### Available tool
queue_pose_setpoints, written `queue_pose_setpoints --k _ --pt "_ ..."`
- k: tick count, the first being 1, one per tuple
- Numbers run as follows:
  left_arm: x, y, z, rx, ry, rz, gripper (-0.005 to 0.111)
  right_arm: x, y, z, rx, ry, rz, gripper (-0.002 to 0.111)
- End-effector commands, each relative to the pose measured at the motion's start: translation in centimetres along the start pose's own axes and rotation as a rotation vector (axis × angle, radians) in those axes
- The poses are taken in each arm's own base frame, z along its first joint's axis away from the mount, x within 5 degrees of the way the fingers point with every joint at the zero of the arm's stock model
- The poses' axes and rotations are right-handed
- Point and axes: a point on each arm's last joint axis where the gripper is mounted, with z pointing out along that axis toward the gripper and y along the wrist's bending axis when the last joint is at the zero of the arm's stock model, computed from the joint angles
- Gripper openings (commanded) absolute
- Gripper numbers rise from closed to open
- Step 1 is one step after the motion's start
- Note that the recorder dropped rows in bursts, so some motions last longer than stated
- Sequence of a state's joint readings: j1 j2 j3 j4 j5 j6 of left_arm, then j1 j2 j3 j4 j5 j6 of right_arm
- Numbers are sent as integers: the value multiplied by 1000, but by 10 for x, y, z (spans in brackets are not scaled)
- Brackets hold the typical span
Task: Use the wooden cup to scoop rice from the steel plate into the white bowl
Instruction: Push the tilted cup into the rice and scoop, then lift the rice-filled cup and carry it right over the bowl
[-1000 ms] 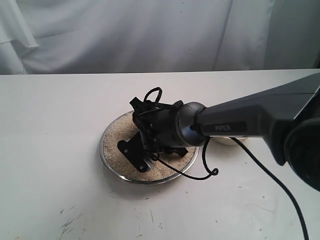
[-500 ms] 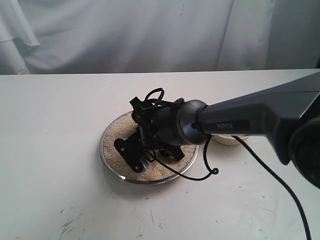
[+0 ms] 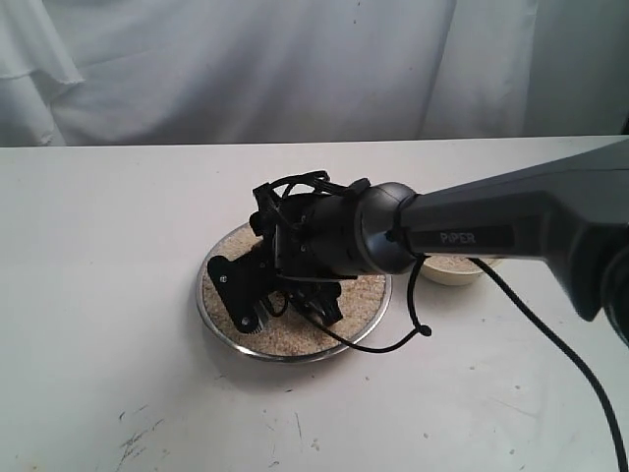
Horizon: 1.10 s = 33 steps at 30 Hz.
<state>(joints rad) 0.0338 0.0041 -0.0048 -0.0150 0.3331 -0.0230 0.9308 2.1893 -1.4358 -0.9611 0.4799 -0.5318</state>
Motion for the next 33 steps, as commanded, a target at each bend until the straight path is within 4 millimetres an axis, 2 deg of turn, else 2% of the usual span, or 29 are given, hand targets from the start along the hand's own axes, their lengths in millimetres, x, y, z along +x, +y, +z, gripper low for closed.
queue_pose_setpoints --k 1,16,21,33 --pt "0 0 0 3 -14 1 0 1 -3 -5 4 -25 48 0" --pt "0 0 0 3 -14 1 0 12 -4 2 -64 -164 453 0" --pt "0 0 0 3 -14 1 0 24 -5 5 -86 -189 614 0" --pt "0 0 0 3 -14 1 0 58 -26 -19 -63 -226 787 0"
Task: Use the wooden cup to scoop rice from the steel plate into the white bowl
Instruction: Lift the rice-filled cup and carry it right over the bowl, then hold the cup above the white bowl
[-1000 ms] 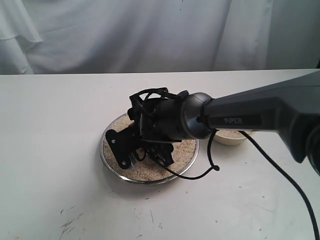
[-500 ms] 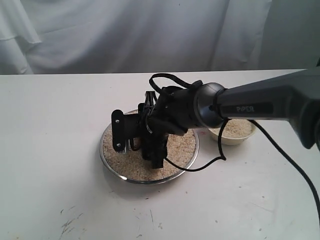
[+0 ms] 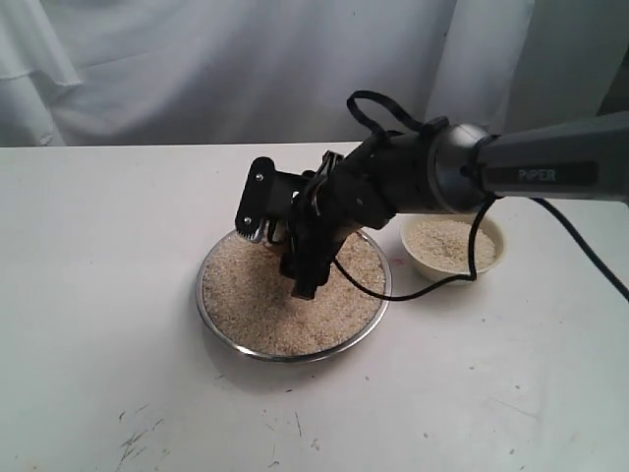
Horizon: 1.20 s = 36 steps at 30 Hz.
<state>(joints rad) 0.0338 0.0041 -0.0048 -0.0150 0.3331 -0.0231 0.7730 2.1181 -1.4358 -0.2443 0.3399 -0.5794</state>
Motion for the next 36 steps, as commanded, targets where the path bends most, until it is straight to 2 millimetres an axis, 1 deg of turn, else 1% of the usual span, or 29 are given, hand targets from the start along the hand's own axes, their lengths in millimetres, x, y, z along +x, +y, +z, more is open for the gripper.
queue_pose_setpoints --k 1,8,11,15,16,18,19,20,21,23,24,25,27,31,36 --pt "0 0 0 3 -14 1 0 -2 -13 -19 20 -38 31 0" --pt "0 0 0 3 -14 1 0 -1 -24 -39 32 -30 47 0" --pt "0 0 0 3 -14 1 0 1 -27 -48 19 -19 83 0" --pt "0 0 0 3 -14 1 0 3 -33 -64 13 -4 104 0" --pt "0 0 0 3 -14 1 0 2 -36 -71 21 -7 107 0" --pt "0 0 0 3 -14 1 0 6 -42 -83 28 2 100 0" --pt "0 0 0 3 -14 1 0 8 -45 -85 31 5 109 0" --pt "0 0 0 3 -14 1 0 14 -52 -92 42 9 135 0" --pt "0 0 0 3 -14 1 0 18 -54 -95 42 14 148 0" --pt "0 0 0 3 -14 1 0 36 -63 -106 68 24 191 0" --pt "0 0 0 3 -14 1 0 42 -64 -109 79 22 203 0" --pt "0 0 0 3 -14 1 0 54 -65 -112 94 29 225 0" --pt "0 0 0 3 -14 1 0 70 -67 -119 130 23 251 0" --pt "0 0 0 3 -14 1 0 100 -68 -122 155 74 267 0" --pt "0 0 0 3 -14 1 0 120 -74 -124 166 111 305 0"
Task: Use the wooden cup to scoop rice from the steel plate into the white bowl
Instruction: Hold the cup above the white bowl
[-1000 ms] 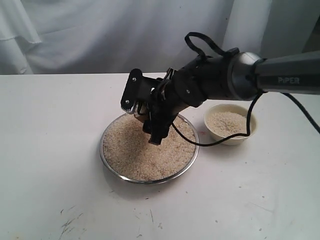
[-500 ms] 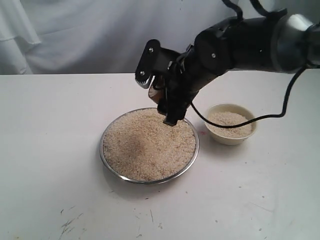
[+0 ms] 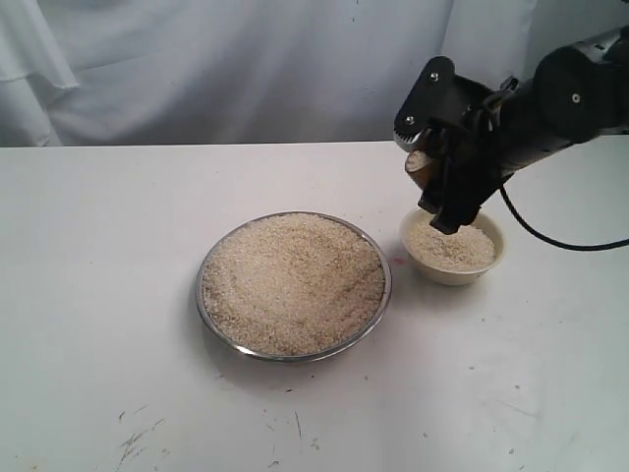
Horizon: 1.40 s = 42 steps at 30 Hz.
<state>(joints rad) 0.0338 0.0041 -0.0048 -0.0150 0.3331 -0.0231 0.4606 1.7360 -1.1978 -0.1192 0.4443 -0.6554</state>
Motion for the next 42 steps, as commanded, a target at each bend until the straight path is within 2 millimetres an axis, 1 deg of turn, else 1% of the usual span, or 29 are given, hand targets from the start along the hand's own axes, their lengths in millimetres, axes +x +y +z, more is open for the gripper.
queue_pose_setpoints --k 1,6,12,17,20,31,34,36,39,42 --pt "0 0 0 3 -14 1 0 13 -15 -4 46 6 20 0" --pt "0 0 0 3 -14 1 0 30 -30 -3 80 43 18 0" --pt "0 0 0 3 -14 1 0 38 -36 -3 93 75 -9 0" --pt "0 0 0 3 -14 1 0 46 -30 0 86 121 -77 0" --pt "0 0 0 3 -14 1 0 49 -27 3 84 119 -89 0" --pt "0 0 0 3 -14 1 0 50 -25 5 90 115 -114 0" --pt "0 0 0 3 -14 1 0 53 -21 6 80 119 -148 0" --pt "0 0 0 3 -14 1 0 54 -17 10 90 87 -130 0" --pt "0 0 0 3 -14 1 0 55 -11 14 115 18 -54 0" --pt "0 0 0 3 -14 1 0 58 -5 17 128 -20 -30 0"
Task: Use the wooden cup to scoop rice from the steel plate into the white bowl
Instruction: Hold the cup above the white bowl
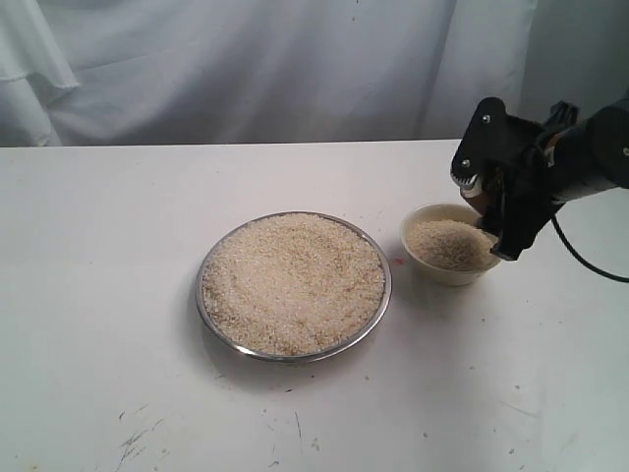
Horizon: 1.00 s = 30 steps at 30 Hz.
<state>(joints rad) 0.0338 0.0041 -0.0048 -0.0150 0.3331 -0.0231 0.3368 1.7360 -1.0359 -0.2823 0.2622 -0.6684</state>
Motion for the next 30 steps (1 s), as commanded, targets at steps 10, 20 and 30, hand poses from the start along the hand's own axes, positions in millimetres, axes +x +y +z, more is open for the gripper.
queue_pose_setpoints --k 10,20,30 --pt "0 0 0 3 -14 1 0 5 11 3 84 -114 -110 0" --pt "0 0 0 3 -14 1 0 10 6 3 111 -88 -337 0" --pt "0 0 0 3 -14 1 0 7 -1 15 114 -40 -447 0"
